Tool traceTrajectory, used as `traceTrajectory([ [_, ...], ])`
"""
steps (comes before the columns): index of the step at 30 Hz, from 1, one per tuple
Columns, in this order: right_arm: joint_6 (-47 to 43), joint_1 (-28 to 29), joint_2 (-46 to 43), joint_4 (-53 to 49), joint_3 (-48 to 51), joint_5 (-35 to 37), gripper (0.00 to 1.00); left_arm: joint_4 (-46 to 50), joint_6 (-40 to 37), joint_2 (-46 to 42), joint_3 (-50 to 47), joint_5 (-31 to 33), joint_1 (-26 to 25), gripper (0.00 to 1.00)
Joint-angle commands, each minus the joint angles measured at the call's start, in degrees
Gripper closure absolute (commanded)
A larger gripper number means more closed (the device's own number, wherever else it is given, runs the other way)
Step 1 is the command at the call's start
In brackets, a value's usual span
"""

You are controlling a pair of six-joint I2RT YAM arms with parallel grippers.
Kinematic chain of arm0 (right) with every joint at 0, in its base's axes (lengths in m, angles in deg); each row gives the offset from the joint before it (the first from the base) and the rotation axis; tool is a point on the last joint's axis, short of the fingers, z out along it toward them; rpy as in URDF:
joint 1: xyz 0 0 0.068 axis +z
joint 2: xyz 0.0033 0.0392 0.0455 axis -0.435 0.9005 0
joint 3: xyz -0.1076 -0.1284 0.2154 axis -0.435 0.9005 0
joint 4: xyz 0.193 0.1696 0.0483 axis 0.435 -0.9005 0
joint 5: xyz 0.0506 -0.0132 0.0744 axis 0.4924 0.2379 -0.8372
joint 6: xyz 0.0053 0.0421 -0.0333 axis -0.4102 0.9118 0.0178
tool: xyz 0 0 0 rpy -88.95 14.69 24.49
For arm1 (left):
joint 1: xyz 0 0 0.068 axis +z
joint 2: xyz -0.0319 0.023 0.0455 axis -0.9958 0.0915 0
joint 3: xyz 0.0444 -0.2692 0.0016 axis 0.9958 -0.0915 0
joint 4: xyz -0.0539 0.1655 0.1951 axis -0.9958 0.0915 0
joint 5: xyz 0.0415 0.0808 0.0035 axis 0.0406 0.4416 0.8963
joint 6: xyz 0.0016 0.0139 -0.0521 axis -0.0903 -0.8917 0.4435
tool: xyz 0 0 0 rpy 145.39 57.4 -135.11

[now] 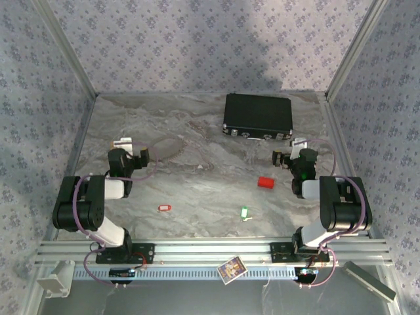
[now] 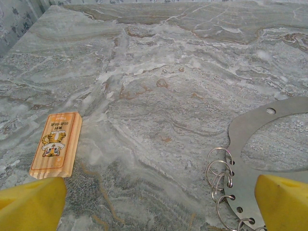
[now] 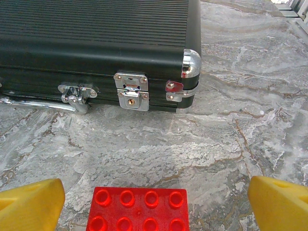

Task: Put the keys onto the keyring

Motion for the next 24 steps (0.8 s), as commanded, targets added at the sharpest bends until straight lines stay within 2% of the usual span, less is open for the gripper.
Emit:
traceTrajectory([
  [1, 1.0, 0.0, 0.0, 0.0, -0.9, 0.8, 0.01, -0.2, 0.4, -0.2, 1.1, -0.9, 0.5, 0.0],
  [12, 0.5, 0.0, -0.9, 0.0, -0.8, -0.2, 0.01, -0.4, 0.3, -0.4, 0.9, -0.9, 0.5, 0.0],
  [15, -1.6, 0.8, -8.0, -8.5, -2.2, -3.0, 0.01, 3.8, 0.4, -3.5, 1.9, -0.5, 0.5, 0.0],
  [18, -0.5, 1.9, -15.4, -17.7, -3.9, -0.7, 0.01, 12.4, 0.5, -8.9, 4.7, 0.2, 0.5, 0.0],
  [24, 2.5, 3.3, -24.1, -24.2, -2.0, 1.5, 0.01, 18.4, 1.6, -16.7, 5.0, -0.1, 0.1, 0.0],
])
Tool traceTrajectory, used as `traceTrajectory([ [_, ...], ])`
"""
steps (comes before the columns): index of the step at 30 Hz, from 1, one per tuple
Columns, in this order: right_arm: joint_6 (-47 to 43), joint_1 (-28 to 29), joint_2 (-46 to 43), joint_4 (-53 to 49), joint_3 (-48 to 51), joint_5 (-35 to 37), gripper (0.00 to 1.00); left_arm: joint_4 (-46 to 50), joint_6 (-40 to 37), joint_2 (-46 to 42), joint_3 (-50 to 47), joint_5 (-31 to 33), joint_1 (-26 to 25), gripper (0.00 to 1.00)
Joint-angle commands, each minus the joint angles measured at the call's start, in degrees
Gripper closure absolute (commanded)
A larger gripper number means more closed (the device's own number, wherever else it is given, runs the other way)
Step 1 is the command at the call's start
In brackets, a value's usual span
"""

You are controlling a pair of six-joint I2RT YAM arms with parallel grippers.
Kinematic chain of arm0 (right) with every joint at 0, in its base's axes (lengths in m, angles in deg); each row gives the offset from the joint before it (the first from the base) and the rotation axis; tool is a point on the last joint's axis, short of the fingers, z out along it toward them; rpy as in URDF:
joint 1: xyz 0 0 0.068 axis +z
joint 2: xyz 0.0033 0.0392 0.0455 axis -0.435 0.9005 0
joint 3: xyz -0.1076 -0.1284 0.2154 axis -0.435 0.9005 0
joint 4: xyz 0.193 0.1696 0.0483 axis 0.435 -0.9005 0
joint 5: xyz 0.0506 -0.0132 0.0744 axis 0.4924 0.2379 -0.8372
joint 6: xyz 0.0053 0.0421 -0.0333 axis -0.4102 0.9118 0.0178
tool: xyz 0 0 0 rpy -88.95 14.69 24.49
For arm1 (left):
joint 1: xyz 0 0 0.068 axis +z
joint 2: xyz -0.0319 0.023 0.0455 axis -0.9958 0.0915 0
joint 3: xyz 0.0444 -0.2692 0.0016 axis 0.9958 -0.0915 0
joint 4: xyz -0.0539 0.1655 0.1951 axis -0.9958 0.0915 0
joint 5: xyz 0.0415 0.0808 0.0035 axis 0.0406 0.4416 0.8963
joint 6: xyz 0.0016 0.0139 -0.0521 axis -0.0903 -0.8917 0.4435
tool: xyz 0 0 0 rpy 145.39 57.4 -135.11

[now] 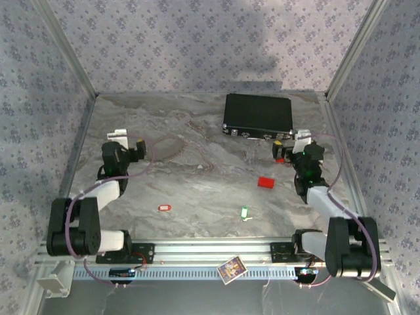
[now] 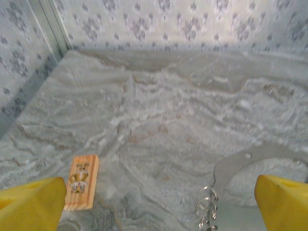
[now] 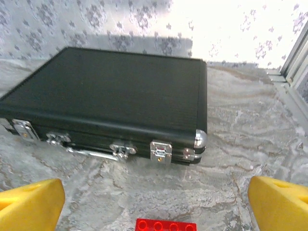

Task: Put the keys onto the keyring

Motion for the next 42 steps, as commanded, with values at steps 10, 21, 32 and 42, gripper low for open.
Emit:
traceTrajectory([
  [10, 22.2, 5.3, -6.1, -33.9, -9.1, -3.5, 0.12, 25.5, 15.8, -10.9, 6.7, -6.7, -4.2, 0.02],
  [21, 31.4, 21.8, -0.9, -45.4, -13.6, -1.9, 0.26, 52.3, 27.3, -1.2, 19.1, -12.2, -7.1, 0.06],
  [32, 33.8, 32.3, 7.2, -45.8, -18.3, 2.4, 0.28, 59.1, 24.7, 11.8, 28.0, -7.8, -6.2, 0.17],
  [42, 34.4, 33.2, 6.6, -46.4, -18.9, 3.4, 0.3, 60.4, 19.7, 26.5, 40.1, -13.2, -1.5, 0.29],
])
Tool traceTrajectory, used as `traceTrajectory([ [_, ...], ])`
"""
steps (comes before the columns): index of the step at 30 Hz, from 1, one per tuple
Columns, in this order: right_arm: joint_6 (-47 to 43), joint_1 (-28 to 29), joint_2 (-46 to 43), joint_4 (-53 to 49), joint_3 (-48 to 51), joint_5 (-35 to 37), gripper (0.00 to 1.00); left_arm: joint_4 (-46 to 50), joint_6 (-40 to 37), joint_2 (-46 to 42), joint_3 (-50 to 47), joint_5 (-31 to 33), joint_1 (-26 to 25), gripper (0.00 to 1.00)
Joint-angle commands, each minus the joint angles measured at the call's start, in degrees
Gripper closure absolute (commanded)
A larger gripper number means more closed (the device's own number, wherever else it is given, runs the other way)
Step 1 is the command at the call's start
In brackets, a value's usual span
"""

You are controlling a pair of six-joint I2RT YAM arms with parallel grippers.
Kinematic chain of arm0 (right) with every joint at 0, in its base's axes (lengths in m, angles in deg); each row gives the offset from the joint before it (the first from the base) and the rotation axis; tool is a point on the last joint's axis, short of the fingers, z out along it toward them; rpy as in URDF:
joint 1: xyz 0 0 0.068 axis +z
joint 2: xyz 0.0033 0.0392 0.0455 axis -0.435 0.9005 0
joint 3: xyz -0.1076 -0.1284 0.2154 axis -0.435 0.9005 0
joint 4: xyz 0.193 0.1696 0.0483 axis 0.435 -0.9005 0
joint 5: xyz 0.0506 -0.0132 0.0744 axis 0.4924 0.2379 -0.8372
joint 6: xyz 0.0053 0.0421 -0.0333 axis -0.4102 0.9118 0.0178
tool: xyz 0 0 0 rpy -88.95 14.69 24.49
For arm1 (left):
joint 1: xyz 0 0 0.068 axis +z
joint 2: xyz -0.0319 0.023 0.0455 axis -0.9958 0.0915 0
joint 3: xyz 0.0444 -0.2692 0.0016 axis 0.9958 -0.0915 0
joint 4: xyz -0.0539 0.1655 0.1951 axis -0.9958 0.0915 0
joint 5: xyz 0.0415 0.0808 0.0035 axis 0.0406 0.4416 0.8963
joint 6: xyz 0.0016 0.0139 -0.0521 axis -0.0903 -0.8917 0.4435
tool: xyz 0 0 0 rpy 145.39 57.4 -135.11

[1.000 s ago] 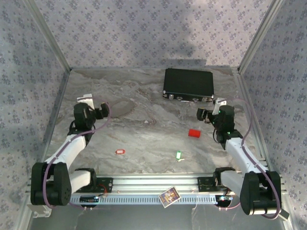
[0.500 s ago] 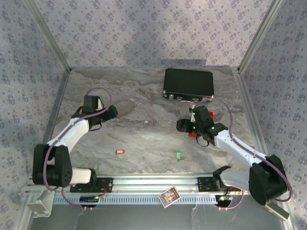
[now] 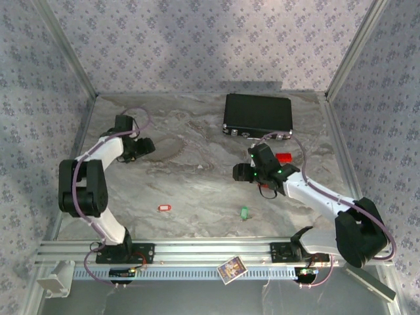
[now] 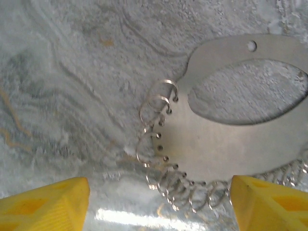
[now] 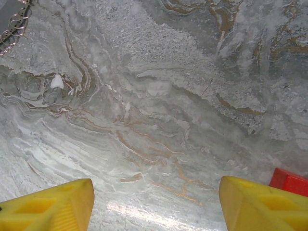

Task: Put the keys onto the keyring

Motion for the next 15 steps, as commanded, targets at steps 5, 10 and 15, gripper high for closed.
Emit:
traceTrajectory([
  [5, 1.1, 0.4, -2.3, -2.4, -1.2, 2.3, 0.3, 2.5, -3.2, 7.2, 7.8, -3.2, 0.8, 0.41],
  [10, 1.5, 0.4, -2.8, -2.0, -0.9, 3.4, 0.32, 3.4, -3.6, 10.9, 10.2, -3.6, 0.9, 0.51],
  [15, 1.6, 0.4, -2.7, -1.9, -1.1, 3.3, 0.33, 4.0, -3.8, 12.0, 10.3, -3.4, 1.0, 0.59],
])
